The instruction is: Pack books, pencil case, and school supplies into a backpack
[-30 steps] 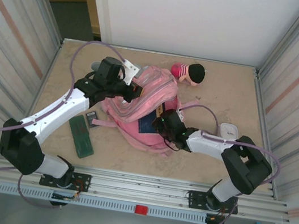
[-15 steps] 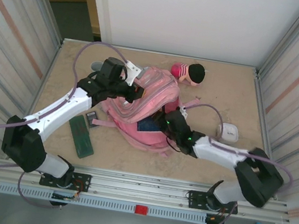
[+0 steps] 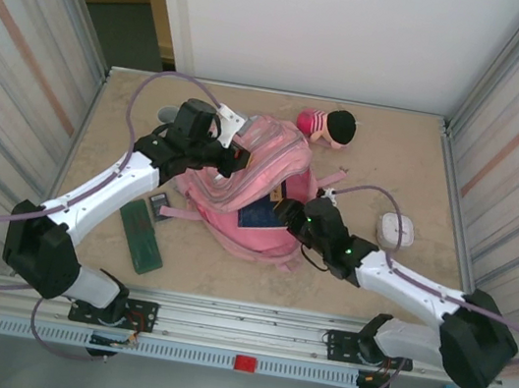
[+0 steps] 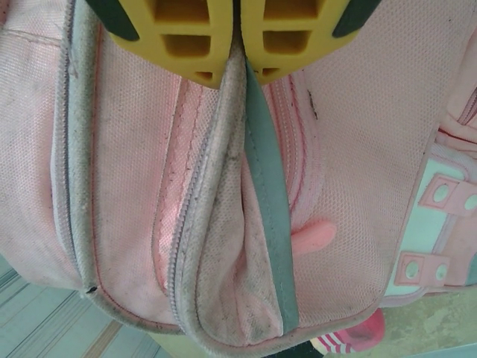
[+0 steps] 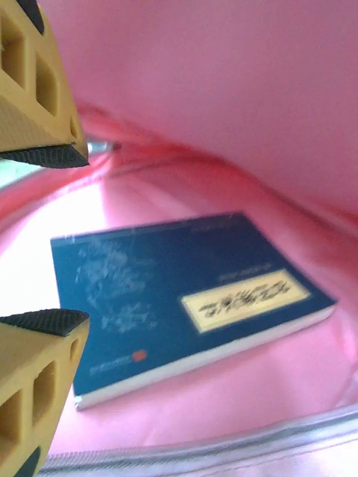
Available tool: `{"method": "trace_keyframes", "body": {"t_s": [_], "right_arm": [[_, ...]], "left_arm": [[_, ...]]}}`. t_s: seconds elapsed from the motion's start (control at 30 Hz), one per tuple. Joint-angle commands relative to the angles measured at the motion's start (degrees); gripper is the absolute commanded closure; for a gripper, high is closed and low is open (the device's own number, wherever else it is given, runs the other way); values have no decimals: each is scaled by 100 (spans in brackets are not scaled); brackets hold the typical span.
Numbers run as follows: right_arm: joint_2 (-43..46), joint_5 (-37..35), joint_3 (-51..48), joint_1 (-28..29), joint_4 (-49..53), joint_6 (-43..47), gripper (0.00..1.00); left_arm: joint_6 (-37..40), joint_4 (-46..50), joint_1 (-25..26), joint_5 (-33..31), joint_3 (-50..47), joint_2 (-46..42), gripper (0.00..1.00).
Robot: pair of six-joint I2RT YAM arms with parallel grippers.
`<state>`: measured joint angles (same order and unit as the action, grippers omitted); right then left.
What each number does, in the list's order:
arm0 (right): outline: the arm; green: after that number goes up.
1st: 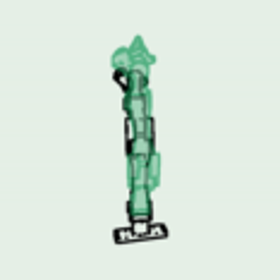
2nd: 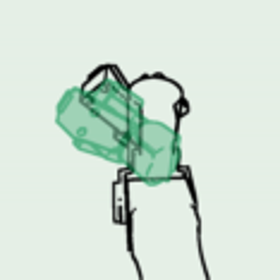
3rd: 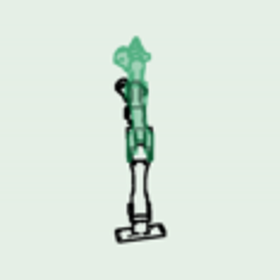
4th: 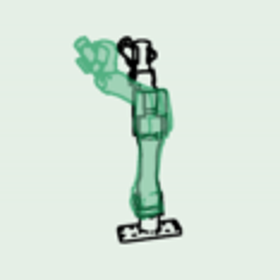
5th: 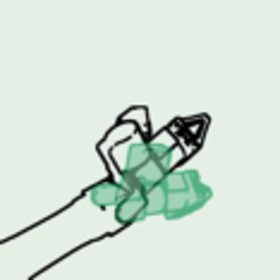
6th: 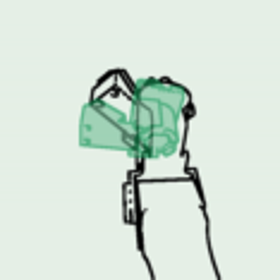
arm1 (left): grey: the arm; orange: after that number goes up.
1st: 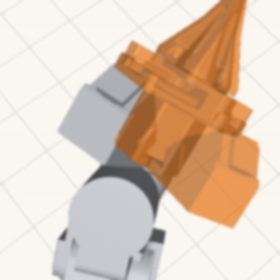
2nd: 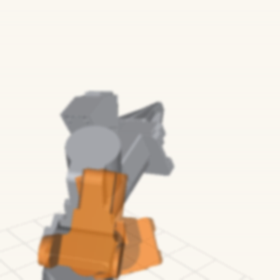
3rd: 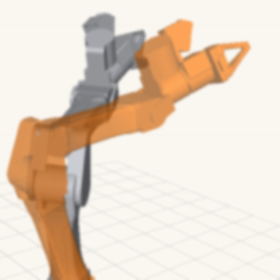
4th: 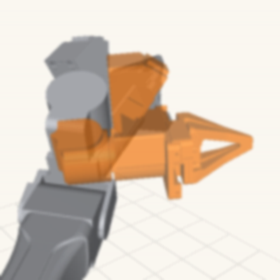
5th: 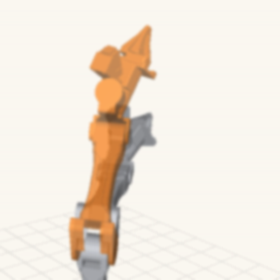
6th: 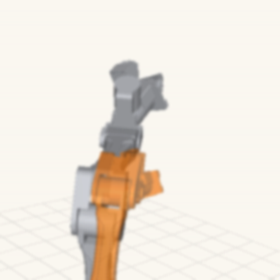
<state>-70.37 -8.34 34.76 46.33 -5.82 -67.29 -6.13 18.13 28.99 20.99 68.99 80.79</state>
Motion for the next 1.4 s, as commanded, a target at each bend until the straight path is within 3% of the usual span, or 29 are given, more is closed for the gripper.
{"method": "trace_keyframes", "body": {"t_s": [0.0,0.23,0.73,1.13,1.27,1.37], "right_arm": [[-376,-221,263,120,185,-724,45],[-751,-627,598,643,718,-1284,40],[-1895,-862,839,966,-144,-2015,43],[-2664,-1232,1281,423,-655,-1389,64],[-2791,-1116,1263,190,-1209,-1102,63],[-2495,-981,946,140,-1792,-667,56]], "left_arm": [[-58,-565,15,-16,191,-177,100],[-11,-569,14,-20,211,-152,100],[-90,-673,15,142,229,-89,100],[-92,-653,14,341,255,-29,100],[16,-582,18,256,253,-18,100],[201,-471,15,80,222,-29,100]]}}
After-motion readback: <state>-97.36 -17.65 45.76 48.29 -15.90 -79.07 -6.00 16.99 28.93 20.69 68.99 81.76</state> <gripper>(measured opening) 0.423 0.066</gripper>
